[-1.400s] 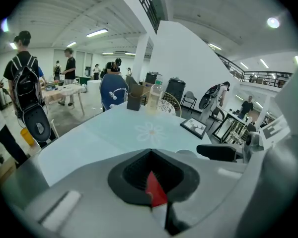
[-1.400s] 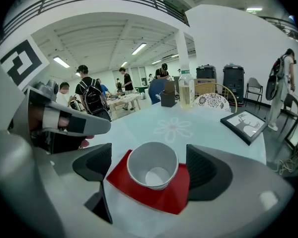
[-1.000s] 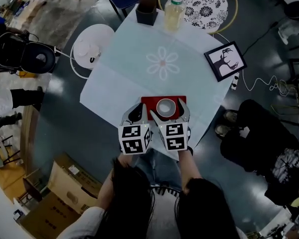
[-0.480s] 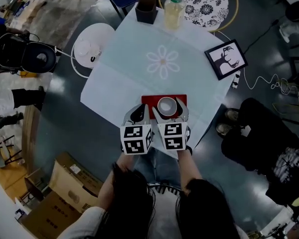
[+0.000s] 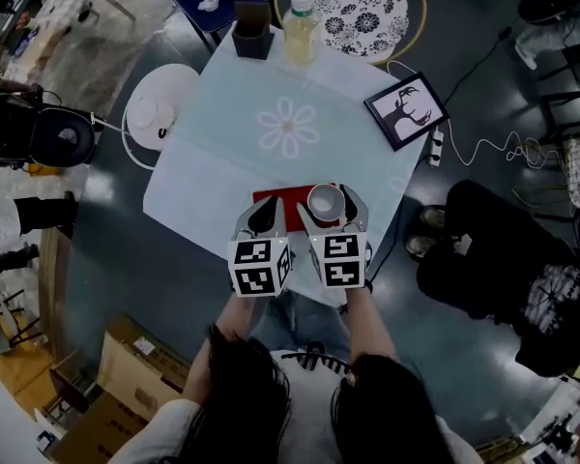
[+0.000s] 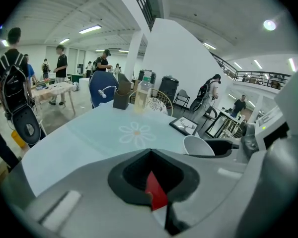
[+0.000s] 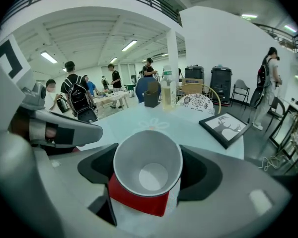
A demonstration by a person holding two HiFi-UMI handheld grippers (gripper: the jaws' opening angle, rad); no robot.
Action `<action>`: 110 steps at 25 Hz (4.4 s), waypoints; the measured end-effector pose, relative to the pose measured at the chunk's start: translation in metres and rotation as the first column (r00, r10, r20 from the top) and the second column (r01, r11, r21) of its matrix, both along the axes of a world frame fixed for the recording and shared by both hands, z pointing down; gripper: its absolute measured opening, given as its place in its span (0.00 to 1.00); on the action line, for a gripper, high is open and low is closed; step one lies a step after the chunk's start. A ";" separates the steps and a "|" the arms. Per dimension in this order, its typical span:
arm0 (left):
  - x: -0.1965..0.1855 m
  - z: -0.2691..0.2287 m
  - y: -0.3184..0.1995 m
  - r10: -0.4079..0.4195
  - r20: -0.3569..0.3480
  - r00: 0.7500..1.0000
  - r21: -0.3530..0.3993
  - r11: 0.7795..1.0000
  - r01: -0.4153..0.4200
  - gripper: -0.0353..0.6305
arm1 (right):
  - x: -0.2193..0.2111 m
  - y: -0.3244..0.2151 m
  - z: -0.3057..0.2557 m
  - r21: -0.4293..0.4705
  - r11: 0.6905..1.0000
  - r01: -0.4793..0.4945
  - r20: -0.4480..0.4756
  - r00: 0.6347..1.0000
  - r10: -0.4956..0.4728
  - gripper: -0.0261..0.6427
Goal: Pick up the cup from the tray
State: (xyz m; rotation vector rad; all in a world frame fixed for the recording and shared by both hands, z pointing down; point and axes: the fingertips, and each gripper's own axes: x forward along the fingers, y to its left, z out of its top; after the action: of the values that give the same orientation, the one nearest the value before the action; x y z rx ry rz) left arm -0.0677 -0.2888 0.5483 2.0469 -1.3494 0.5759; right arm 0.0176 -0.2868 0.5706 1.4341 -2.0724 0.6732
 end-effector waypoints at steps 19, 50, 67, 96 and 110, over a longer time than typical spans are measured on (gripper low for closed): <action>0.107 0.001 0.001 0.180 -0.042 0.983 -0.001 0.984 -0.180 0.05 | 0.110 0.009 -0.005 0.015 0.986 -0.169 -0.047 0.984 0.169 0.61; 0.103 0.051 0.013 0.219 0.038 0.975 -0.075 0.974 -0.215 0.05 | 0.114 0.007 0.017 0.056 0.976 -0.210 0.078 0.976 0.206 0.71; 0.096 -0.015 0.041 0.265 -0.040 0.963 0.049 0.963 -0.263 0.05 | 0.093 0.054 -0.065 0.166 0.963 -0.212 0.087 0.976 0.200 0.67; 0.054 -0.121 0.183 0.327 -0.061 0.943 0.297 0.908 -0.296 0.05 | 0.032 0.195 -0.147 0.309 0.912 -0.269 0.136 0.962 0.238 0.07; 0.046 -0.142 0.212 0.333 -0.064 0.941 0.340 0.894 -0.293 0.05 | 0.006 0.222 -0.163 0.325 0.918 -0.225 0.121 0.973 0.196 0.07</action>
State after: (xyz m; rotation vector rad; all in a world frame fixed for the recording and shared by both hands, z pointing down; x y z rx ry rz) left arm -0.0222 -0.0765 0.4067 2.5549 -1.1051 0.3703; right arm 0.0233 -0.0647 0.4076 1.8715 -2.1978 0.4815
